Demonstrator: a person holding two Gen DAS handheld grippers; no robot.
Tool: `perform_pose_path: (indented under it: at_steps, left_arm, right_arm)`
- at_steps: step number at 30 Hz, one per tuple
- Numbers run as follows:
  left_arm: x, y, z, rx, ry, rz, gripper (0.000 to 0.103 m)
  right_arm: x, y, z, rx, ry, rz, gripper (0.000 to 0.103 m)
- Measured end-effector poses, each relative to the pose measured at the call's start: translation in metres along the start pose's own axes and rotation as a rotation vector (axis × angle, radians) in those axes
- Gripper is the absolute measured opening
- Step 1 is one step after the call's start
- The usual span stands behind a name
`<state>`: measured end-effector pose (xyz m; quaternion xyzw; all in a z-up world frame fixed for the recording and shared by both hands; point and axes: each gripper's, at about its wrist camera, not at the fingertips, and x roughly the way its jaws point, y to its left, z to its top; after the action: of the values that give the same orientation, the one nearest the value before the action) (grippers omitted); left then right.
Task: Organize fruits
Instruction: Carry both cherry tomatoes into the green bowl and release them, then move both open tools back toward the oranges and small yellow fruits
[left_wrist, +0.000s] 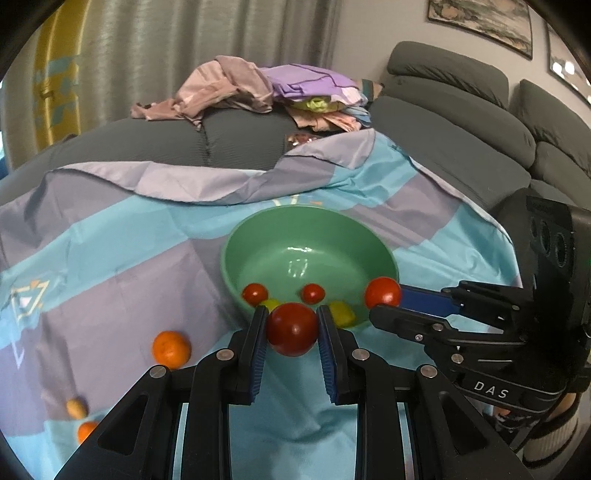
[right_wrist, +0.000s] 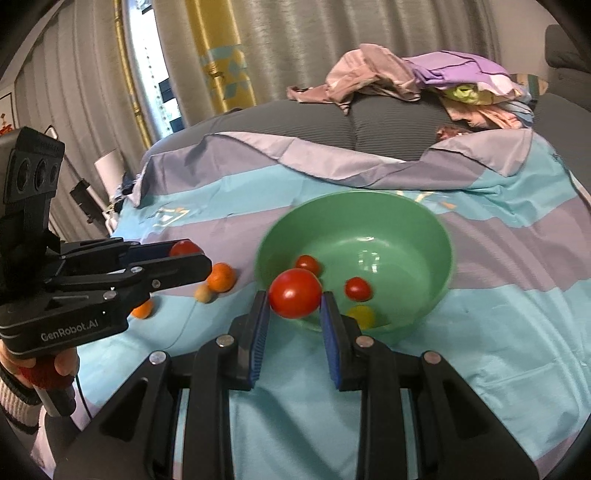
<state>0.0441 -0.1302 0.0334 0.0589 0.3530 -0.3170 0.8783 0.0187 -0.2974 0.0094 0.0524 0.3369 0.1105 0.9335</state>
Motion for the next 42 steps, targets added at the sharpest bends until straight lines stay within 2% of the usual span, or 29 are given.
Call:
perform_pose_path:
  at_steps: [13,24,29,30,31,32,33,34,39,42]
  left_arm:
    - [0.052,-0.010,0.006,0.031,0.074,0.011,0.026]
    - [0.069,-0.010,0.003,0.046,0.113,0.047,0.026]
    - [0.068,-0.010,0.004,0.045,0.106,0.054,0.026]
    - [0.066,-0.010,0.004,0.047,0.103,0.056,0.027]
    - [0.064,-0.011,0.004,0.050,0.097,0.062,0.034]
    - [0.063,-0.012,0.003,0.052,0.094,0.067,0.040]
    - [0.060,-0.012,0.003,0.051,0.090,0.072,0.050]
    - [0.058,-0.011,0.003,0.046,0.086,0.077,0.054]
    - [0.041,-0.009,-0.004,0.019,0.073,0.090,0.056]
    - [0.027,-0.009,-0.011,0.012,0.059,0.114,0.063]
  right_arm:
    - [0.019,-0.026,0.000,0.034,0.024,-0.053,0.029]
    - [0.027,-0.033,0.000,0.046,0.037,-0.072,0.031]
    - [0.026,-0.033,0.000,0.052,0.042,-0.078,0.031]
    - [0.025,-0.033,0.000,0.057,0.042,-0.082,0.035]
    - [0.024,-0.033,-0.001,0.061,0.041,-0.081,0.041]
    - [0.023,-0.033,-0.001,0.066,0.040,-0.081,0.042]
    - [0.021,-0.033,-0.001,0.069,0.039,-0.080,0.042]
    - [0.019,-0.033,-0.001,0.073,0.036,-0.080,0.042]
    - [0.004,-0.025,-0.003,0.070,0.019,-0.066,0.046]
    - [-0.004,-0.020,-0.004,0.070,0.012,-0.052,0.048]
